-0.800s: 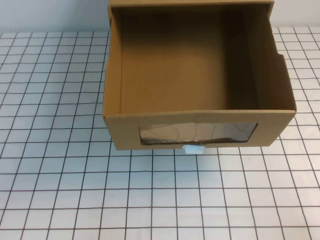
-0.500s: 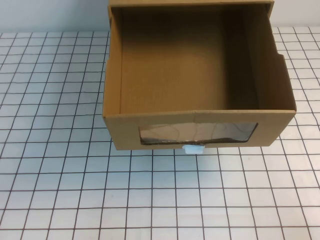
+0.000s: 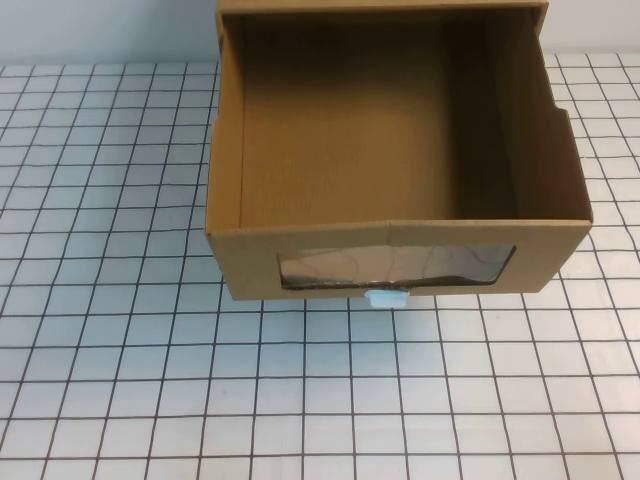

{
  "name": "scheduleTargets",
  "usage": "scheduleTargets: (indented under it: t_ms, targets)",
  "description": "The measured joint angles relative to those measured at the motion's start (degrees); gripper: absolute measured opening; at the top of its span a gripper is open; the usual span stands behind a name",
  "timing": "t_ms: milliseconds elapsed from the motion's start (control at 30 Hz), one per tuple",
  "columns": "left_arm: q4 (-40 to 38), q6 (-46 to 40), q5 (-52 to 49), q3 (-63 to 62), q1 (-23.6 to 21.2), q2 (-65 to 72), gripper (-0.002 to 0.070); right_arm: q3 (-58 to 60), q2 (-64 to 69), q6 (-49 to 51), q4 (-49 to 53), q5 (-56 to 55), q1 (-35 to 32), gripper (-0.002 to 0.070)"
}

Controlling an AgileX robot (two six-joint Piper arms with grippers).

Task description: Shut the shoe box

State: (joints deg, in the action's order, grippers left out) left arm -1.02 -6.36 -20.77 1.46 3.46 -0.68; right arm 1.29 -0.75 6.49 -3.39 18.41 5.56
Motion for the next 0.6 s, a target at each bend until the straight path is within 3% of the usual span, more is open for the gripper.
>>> scheduleTargets:
  t_ms: [400, 500, 600]
  targets:
    - [-0.6, 1.5, 0.0, 0.0, 0.0, 0.0, -0.0002, 0.0, 0.0, 0.0, -7.6, -0.1, 0.0, -0.0013]
    - [-3.5, 7.3, 1.8, 0.0, 0.0, 0.0, -0.0002, 0.0, 0.0, 0.0, -16.8, -0.9, 0.0, -0.0013]
    - [-11.7, 16.9, 6.7, 0.1, 0.0, 0.0, -0.0002, 0.0, 0.0, 0.0, -36.1, -2.3, 0.0, -0.0014]
